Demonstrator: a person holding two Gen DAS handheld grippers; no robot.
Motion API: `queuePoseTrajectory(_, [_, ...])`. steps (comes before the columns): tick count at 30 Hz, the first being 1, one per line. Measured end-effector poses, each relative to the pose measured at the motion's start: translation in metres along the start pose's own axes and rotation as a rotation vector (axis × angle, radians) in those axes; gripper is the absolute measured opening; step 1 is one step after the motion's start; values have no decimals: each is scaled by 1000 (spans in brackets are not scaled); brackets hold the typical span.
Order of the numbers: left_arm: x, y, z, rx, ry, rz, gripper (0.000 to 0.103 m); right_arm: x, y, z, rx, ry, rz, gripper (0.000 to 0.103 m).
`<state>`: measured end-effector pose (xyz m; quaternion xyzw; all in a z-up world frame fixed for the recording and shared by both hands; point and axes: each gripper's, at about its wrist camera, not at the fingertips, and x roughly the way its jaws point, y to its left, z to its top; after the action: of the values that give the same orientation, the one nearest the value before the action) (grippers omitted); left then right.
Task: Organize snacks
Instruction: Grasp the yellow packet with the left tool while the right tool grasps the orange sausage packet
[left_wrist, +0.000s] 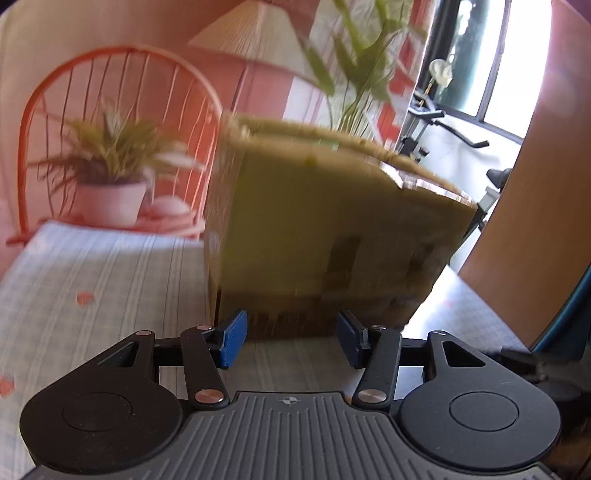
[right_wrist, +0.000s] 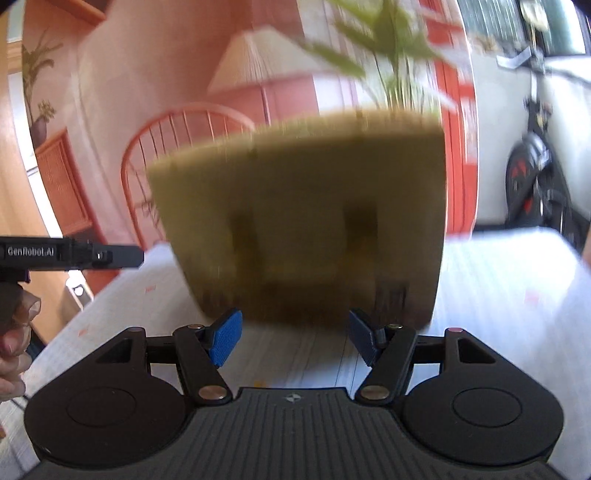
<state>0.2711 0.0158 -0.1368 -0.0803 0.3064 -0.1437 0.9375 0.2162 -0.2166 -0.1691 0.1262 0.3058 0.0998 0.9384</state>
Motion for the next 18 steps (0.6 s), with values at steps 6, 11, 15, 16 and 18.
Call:
queuePoseTrajectory(6, [9,5,-25,-44,49,0,56,9,9,-43,51,136,15,67])
queuePoseTrajectory(11, [14,7,-37,-54,71,-5,56,13,21,-59,56,188,-10,66])
queuePoseTrajectory(15, [15,7,-48,-59,85,-4,56,22,29,-61,31,214,-13,65])
queuePoseTrajectory(16, [15,7,-50,-62,88,-4,56,23,32,-62,20,219,-13,63])
queuePoseTrajectory(18, [16,8,-53,-65,96,-4,56,28,37,-65,-10,230,-24,59])
